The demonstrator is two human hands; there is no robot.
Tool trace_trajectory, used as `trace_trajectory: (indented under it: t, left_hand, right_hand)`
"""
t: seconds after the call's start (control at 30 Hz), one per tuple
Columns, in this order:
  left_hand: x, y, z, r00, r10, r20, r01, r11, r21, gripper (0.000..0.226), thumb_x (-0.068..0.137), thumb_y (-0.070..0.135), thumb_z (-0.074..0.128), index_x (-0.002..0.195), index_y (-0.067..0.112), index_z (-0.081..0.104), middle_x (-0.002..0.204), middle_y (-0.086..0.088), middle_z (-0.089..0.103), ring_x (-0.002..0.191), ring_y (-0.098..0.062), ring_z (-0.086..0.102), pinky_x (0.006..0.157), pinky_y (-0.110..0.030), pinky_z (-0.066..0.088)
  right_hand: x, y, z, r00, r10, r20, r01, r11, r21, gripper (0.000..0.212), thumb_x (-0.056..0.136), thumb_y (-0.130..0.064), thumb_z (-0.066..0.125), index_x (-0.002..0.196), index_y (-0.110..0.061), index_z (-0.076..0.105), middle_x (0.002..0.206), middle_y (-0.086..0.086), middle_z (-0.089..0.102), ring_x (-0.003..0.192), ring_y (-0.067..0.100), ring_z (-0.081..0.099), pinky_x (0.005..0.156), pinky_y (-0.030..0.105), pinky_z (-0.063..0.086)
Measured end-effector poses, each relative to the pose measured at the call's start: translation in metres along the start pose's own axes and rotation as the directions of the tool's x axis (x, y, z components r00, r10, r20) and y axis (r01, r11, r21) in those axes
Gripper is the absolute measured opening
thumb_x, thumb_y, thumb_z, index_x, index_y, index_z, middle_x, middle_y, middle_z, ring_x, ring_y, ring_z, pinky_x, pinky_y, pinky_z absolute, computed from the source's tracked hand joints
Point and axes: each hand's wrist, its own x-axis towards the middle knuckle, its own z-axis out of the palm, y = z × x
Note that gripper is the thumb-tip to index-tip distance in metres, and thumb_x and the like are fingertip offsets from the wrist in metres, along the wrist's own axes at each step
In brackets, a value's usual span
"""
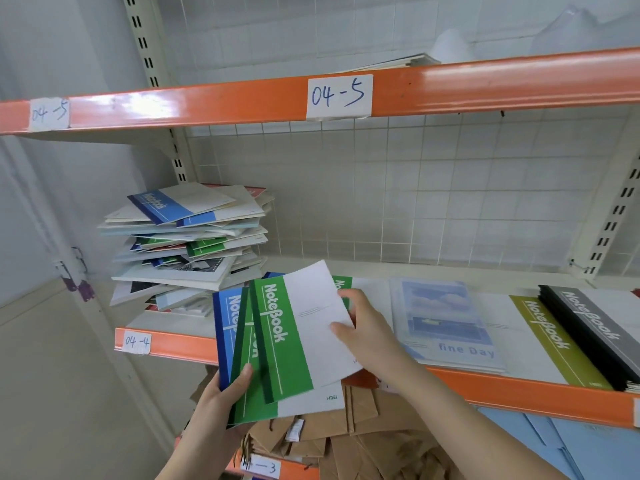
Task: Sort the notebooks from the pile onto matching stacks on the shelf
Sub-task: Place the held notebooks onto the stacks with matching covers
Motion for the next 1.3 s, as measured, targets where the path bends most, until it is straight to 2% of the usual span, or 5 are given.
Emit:
trace_trajectory:
  t: [0.2,0.53,0.63,0.73,1.3]
  left_hand:
    - [0.006,0.006,-0.006,0.995,0.03,-0.092,-0.028,0.999,0.028,0.018,0.091,0.011,0.057,0.108,0.011,0.055,0.105,-0.016,0.065,0.092,-0.032,0.063,0.066,-0.041,0.048]
    - [-0.003,0.007,-0.028,0.985,0.044,-0.167,-0.034,0.997,0.063,0.015,0.089,0.008,0.057,0.103,0.014,0.056,0.103,-0.017,0.066,0.092,-0.035,0.062,0.07,-0.043,0.049]
    - [-0.005,0.009,-0.03,0.984,0.055,-0.17,-0.046,0.997,0.056,0.014,0.09,0.008,0.057,0.103,0.014,0.056,0.104,-0.017,0.066,0.092,-0.034,0.062,0.071,-0.043,0.049]
    - [-0.005,0.008,-0.031,0.982,0.056,-0.18,-0.05,0.998,0.042,0.015,0.09,0.009,0.057,0.104,0.014,0.055,0.107,-0.017,0.065,0.093,-0.033,0.063,0.072,-0.044,0.05]
    - [-0.012,0.006,-0.034,0.98,0.046,-0.194,-0.045,0.999,0.01,0.014,0.088,0.006,0.057,0.101,0.012,0.056,0.095,-0.015,0.067,0.084,-0.033,0.064,0.068,-0.042,0.049]
  right_hand:
    - [0.011,0.02,-0.026,0.946,0.011,-0.324,-0.091,0.969,-0.232,0.034,0.099,-0.014,0.042,0.133,-0.014,0.041,0.121,0.006,0.053,0.09,0.01,0.053,0.062,0.019,0.043]
    - [0.007,0.021,-0.027,0.984,0.044,-0.173,-0.159,0.651,-0.742,0.025,0.099,-0.022,0.036,0.082,-0.009,0.049,0.096,0.006,0.038,0.105,0.026,0.042,0.083,0.031,0.039]
    - [0.0,0.018,-0.014,0.992,-0.09,0.094,0.13,0.703,-0.699,0.031,0.098,-0.033,0.04,0.11,-0.012,0.06,0.121,0.005,0.048,0.114,0.019,0.043,0.098,0.034,0.041]
    - [-0.005,0.012,-0.002,0.922,-0.031,0.386,0.281,0.739,-0.612,0.061,0.093,-0.05,0.046,0.146,-0.023,0.031,0.152,0.001,0.024,0.139,0.019,0.021,0.114,0.038,0.021]
    - [0.021,0.016,0.033,0.989,-0.052,0.141,0.14,0.652,-0.745,0.058,0.096,-0.052,0.033,0.142,-0.017,0.032,0.149,0.006,0.031,0.137,0.024,0.027,0.112,0.043,0.025]
